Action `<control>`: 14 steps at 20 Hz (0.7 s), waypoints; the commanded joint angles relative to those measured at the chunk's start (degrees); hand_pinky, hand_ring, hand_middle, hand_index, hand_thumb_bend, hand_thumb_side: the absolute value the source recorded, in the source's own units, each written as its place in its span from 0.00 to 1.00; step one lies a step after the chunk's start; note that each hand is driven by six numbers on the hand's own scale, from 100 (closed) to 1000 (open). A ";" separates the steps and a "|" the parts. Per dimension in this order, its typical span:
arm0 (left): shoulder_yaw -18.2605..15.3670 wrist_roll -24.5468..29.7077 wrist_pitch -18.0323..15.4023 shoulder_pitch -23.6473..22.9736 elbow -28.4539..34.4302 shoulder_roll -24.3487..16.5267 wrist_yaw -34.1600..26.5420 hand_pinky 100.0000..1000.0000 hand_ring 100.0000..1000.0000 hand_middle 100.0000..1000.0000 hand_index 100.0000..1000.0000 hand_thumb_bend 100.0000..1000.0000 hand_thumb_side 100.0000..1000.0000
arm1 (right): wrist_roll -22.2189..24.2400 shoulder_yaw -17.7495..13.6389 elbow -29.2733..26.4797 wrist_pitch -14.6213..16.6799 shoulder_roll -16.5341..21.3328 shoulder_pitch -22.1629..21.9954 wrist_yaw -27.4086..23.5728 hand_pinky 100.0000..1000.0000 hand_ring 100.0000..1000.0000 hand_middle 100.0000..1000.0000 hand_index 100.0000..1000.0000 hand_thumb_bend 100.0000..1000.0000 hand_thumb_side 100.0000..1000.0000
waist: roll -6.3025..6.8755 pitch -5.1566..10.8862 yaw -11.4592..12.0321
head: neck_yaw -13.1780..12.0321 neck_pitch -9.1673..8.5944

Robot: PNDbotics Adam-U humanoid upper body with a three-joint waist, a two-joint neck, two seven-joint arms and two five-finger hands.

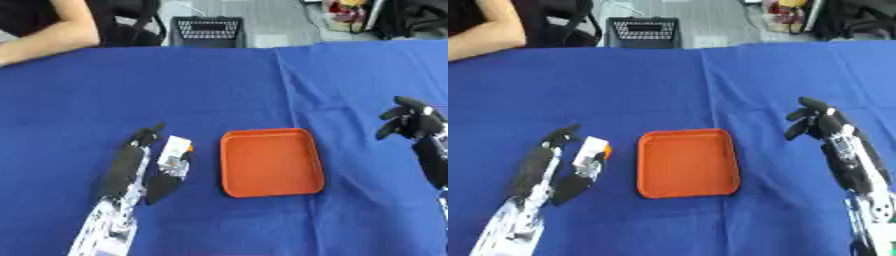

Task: Pick up objects on the table and place them in the box.

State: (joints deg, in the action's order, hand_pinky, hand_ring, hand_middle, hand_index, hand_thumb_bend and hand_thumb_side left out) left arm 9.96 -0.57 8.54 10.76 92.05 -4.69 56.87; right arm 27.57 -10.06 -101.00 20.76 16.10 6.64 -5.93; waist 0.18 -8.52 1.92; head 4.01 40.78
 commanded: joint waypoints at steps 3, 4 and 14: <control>-0.48 0.05 0.38 0.83 -0.35 0.26 0.50 1.00 1.00 0.69 1.00 0.47 0.65 | 0.10 -0.24 -0.58 -0.04 0.59 0.03 0.09 0.49 0.49 0.61 0.87 0.00 0.90 | 0.04 0.70 -0.13 | -0.17 -0.44; -0.50 0.20 0.38 0.89 -0.53 0.25 0.55 1.00 1.00 0.66 1.00 0.51 0.66 | 0.11 -0.23 -0.57 -0.05 0.59 0.04 0.09 0.49 0.49 0.61 0.87 0.00 0.90 | 0.04 0.70 -0.15 | -0.16 -0.44; -1.11 1.79 0.81 2.01 -2.92 -0.21 1.15 1.00 1.00 0.57 1.00 0.53 0.70 | 0.27 -0.19 -0.49 -0.04 0.63 0.01 0.05 0.49 0.49 0.61 0.87 0.00 0.90 | 0.07 0.78 -0.16 | -0.15 -0.30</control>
State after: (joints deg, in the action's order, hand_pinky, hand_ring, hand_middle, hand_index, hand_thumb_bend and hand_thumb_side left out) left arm 9.26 0.93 9.35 11.97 88.77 -4.71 57.79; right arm 27.72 -10.06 -100.99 20.66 16.09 6.64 -5.93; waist 0.26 -8.51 1.87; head 4.01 40.78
